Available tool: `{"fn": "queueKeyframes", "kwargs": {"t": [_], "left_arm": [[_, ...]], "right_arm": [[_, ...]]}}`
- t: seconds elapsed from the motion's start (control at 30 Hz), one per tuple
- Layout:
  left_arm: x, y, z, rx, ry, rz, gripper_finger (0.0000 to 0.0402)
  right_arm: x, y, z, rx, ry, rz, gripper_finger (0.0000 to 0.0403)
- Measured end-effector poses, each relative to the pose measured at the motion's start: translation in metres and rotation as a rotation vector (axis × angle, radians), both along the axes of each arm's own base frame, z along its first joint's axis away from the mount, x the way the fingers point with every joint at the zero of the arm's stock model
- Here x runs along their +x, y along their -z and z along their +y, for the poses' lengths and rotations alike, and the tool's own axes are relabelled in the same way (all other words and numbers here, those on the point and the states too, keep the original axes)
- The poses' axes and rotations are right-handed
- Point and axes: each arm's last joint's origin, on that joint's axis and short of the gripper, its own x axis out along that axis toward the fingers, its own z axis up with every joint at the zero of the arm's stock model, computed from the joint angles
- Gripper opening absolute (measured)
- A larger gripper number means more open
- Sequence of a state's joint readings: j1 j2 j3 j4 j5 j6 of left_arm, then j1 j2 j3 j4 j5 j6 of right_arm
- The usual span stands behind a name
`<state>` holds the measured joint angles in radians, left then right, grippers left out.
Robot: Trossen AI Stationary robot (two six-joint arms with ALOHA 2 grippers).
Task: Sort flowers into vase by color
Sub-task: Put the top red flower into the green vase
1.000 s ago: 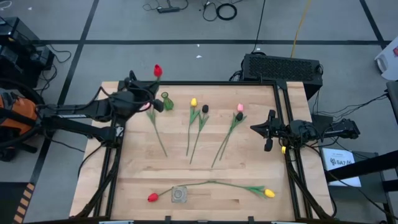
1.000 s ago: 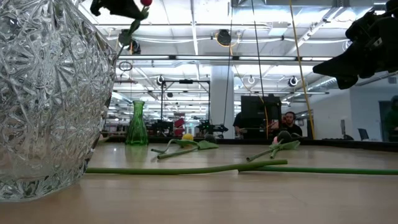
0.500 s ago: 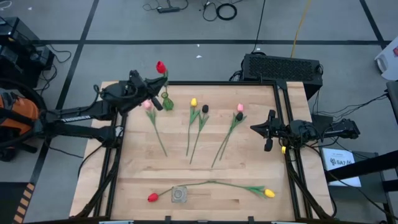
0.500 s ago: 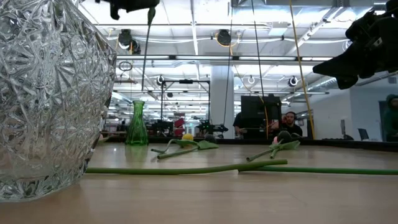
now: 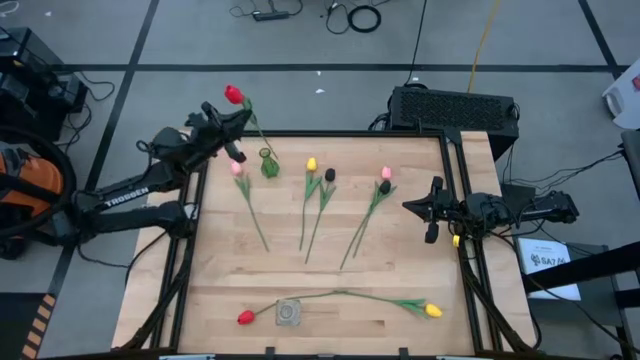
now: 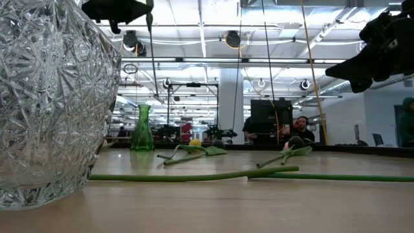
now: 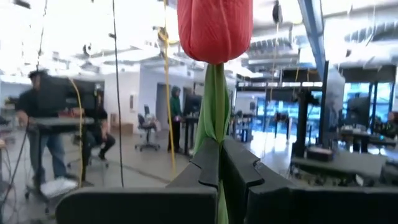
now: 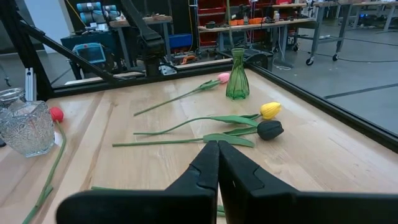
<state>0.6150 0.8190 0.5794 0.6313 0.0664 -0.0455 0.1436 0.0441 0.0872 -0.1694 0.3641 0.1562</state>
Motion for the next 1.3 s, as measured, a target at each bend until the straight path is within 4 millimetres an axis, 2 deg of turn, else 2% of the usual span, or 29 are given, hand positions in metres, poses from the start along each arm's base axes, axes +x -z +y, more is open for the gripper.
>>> {"fn": "queueKeyframes", "kwargs": {"t": [0.17,0.37,0.57,1.0,1.3], "left_arm": [[-0.015,-0.003,0.006,-0.001,-0.014,0.003,0.0002],[-0.021,0.003,0.015,-0.060,-0.028,0.046,0.0002],[-0.024,0.004,0.018,-0.065,-0.032,0.061,0.0002],[-0.021,0.025,0.027,-0.113,-0.064,0.153,0.0002],[-0.027,0.008,0.021,-0.037,-0.045,0.013,0.0001]], "right_arm": [[0.000,0.000,0.000,0.000,0.000,0.001,0.0000],[0.000,0.000,0.000,0.000,0.000,0.000,0.0000],[0.000,0.000,0.000,0.000,0.000,0.000,0.0000],[0.000,0.000,0.000,0.000,0.000,0.001,0.0000],[0.000,0.000,0.000,0.000,0.000,0.001,0.0000]]}}
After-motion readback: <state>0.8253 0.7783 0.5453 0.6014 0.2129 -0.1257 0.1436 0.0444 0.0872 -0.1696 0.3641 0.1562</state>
